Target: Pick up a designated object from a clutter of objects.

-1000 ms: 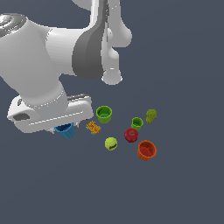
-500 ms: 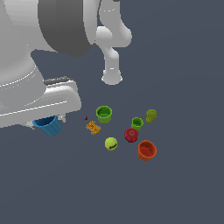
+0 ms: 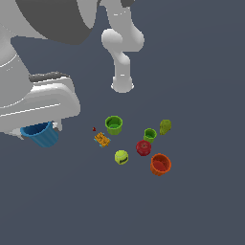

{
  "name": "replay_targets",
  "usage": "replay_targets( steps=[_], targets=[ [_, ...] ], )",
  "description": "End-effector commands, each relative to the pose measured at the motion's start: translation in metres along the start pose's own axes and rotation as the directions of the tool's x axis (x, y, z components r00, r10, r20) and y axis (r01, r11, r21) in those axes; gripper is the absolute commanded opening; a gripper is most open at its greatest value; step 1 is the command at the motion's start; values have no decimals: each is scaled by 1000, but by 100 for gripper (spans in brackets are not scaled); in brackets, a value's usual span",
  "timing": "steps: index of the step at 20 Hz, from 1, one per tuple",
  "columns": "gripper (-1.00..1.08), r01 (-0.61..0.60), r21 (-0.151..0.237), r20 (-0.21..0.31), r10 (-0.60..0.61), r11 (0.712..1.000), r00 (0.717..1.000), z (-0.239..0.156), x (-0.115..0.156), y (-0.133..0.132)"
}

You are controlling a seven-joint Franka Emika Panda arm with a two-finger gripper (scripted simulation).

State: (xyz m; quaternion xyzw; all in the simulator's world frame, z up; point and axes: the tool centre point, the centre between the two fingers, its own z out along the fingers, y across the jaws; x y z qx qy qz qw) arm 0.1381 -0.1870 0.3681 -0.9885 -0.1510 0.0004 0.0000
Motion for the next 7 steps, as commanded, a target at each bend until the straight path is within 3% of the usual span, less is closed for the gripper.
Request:
replay_targets(
  steps=[1,7],
  targets=[
    [-100,0,0,-1,0,1000,1000,-4,1,2],
    [-100,0,0,-1,0,1000,1000,-6,2,3]
  ],
)
